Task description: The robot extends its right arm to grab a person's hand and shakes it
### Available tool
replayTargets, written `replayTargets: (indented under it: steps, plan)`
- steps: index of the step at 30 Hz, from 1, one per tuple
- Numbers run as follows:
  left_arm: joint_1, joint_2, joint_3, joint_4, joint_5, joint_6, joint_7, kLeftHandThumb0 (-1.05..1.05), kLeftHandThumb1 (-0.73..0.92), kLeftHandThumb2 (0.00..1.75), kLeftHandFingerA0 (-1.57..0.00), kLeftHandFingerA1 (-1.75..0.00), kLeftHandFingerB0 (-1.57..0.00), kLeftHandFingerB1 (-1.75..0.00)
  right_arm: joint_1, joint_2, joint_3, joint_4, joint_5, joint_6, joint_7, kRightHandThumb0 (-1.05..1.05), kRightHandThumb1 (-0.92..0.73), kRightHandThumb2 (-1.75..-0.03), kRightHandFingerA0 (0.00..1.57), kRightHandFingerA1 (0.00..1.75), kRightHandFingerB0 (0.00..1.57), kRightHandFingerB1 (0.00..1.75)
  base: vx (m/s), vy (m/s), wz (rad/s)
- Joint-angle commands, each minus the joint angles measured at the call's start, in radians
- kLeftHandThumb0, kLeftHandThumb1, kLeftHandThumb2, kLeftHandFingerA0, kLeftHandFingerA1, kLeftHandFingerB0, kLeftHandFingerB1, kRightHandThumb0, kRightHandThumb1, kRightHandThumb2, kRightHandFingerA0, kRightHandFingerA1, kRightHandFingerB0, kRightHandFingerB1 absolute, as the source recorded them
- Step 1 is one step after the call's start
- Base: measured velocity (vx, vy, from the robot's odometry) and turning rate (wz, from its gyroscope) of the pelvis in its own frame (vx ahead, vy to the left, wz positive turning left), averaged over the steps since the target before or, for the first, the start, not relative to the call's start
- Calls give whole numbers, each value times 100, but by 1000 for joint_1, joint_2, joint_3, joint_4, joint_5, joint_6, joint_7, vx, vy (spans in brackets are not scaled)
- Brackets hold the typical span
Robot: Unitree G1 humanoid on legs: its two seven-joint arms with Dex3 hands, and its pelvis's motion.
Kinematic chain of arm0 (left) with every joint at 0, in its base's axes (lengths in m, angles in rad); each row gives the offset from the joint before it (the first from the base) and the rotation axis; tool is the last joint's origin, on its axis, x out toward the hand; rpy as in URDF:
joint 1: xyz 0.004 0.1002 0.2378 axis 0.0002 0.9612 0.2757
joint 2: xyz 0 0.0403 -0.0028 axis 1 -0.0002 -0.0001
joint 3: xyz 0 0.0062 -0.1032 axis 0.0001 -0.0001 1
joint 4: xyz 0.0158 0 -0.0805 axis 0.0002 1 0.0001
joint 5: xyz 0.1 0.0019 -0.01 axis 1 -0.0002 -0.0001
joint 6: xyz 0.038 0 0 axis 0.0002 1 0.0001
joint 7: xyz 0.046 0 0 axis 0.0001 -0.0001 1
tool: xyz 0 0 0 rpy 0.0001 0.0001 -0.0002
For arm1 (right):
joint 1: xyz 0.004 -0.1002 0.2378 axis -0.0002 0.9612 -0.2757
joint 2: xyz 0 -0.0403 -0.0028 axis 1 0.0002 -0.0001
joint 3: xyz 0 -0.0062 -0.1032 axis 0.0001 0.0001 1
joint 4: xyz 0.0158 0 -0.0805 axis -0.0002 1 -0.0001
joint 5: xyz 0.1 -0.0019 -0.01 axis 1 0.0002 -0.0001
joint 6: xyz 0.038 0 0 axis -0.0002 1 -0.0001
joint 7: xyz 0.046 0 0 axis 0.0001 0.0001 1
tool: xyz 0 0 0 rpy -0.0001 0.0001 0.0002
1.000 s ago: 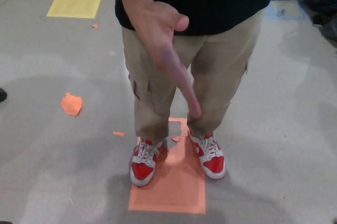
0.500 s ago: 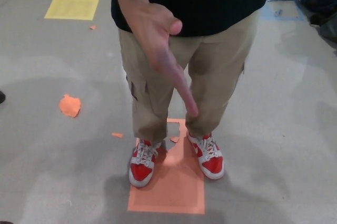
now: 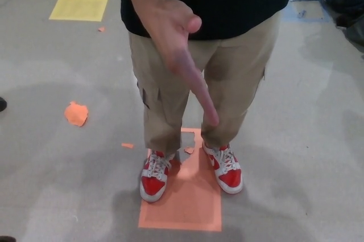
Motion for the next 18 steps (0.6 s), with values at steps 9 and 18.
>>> replayTargets:
  steps: [9, 18]
  plan:
    - [4, 10, -7, 7, 16, 12, 16, -53, 69, 104, -34, -53, -17, -45, 6, -20, 20, 4, 15, 2, 7, -79, -78, -110, 0, 17, 2, 19, 0, 0, 0]
    - [4, 17, -24, 11, 31, 9, 22, -51, 69, 104, -36, -54, -20, -46, 5, -19, 14, 2, 36, 1, 7, -83, -77, -108, 0, 14, 5, 17, 0, 0, 0]
